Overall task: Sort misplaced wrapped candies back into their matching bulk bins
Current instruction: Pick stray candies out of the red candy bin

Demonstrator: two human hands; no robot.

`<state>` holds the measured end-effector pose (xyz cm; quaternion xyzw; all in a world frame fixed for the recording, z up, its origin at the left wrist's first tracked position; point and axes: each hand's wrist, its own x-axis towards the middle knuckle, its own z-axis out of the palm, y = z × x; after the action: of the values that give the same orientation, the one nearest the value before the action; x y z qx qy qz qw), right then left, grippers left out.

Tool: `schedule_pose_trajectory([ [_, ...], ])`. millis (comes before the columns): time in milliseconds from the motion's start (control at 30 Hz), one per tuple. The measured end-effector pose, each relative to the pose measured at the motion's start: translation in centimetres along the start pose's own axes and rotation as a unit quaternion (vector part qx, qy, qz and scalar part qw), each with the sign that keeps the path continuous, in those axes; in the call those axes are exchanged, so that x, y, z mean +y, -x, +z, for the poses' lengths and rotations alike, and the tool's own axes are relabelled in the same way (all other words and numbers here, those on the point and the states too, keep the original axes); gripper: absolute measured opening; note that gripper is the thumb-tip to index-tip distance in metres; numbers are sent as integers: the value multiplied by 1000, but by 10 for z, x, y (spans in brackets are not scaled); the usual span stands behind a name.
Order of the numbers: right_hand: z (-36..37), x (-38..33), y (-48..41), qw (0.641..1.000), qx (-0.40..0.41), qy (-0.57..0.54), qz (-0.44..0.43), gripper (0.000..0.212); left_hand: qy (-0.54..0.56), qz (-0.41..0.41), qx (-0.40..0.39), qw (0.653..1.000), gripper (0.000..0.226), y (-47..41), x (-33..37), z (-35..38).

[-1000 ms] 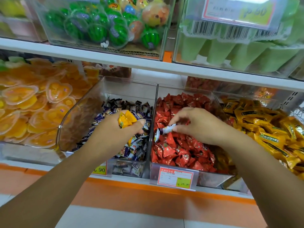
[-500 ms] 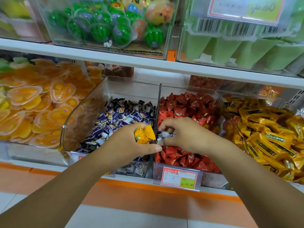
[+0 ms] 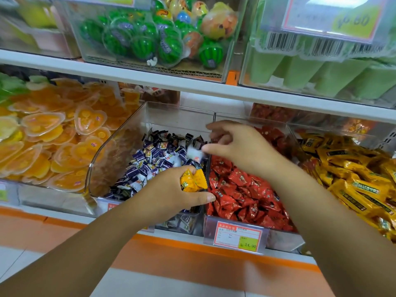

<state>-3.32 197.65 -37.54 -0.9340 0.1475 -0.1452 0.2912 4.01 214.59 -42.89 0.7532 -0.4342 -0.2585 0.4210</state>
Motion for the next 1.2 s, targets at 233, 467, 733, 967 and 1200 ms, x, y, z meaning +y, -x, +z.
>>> schedule_pose_trajectory([
  [233,-65,53,24,929,-278,226,92,28,-5,9,-11,1000,27,-2,2,0],
  [467,-33,76,20,788,-444,412,108,74,-39,-27,29,998,35,2,10,2],
  [733,-23,89,17,817,-436,354,130,74,-47,-32,31,998,27,0,9,3],
  [967,-48,77,18,906,-356,181,140,50,-58,-24,10,998,31,-3,4,0],
  [1200,-49,61,39,965,-163,-140,150,42,-37,-19,22,999,28,-1,5,0],
])
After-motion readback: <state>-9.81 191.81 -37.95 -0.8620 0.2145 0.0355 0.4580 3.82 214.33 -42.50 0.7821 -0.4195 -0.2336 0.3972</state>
